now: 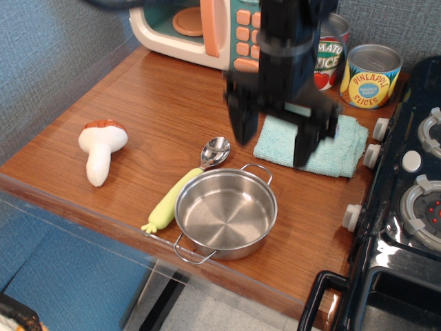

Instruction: Picked up the Pan and moved it in front of the microwave

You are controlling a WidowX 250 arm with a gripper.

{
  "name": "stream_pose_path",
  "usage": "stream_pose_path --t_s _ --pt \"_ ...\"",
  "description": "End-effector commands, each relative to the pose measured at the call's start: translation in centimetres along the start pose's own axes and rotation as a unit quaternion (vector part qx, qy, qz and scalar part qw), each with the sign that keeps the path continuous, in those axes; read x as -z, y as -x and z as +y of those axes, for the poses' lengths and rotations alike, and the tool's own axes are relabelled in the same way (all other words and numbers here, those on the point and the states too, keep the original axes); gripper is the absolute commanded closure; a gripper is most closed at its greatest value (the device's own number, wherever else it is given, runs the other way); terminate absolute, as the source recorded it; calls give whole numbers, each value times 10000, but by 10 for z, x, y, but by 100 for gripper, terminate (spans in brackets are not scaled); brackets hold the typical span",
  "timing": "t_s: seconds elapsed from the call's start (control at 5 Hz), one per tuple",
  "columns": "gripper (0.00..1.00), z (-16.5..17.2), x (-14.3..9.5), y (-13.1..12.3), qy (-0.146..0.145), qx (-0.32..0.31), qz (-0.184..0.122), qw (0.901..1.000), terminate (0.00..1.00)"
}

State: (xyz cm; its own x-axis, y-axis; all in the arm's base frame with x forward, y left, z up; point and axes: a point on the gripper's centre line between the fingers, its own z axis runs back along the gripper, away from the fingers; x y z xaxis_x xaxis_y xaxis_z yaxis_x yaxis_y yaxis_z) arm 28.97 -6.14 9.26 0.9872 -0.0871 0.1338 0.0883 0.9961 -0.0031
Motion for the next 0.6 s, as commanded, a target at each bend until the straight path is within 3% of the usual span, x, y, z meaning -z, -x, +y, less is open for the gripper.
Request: stream_pose_path --t_s 0.0,0.4 --pt "0 -5 27 42 -279 445 -3 9986 0" --pt "0 -7 62 57 -416 513 224 9976 0"
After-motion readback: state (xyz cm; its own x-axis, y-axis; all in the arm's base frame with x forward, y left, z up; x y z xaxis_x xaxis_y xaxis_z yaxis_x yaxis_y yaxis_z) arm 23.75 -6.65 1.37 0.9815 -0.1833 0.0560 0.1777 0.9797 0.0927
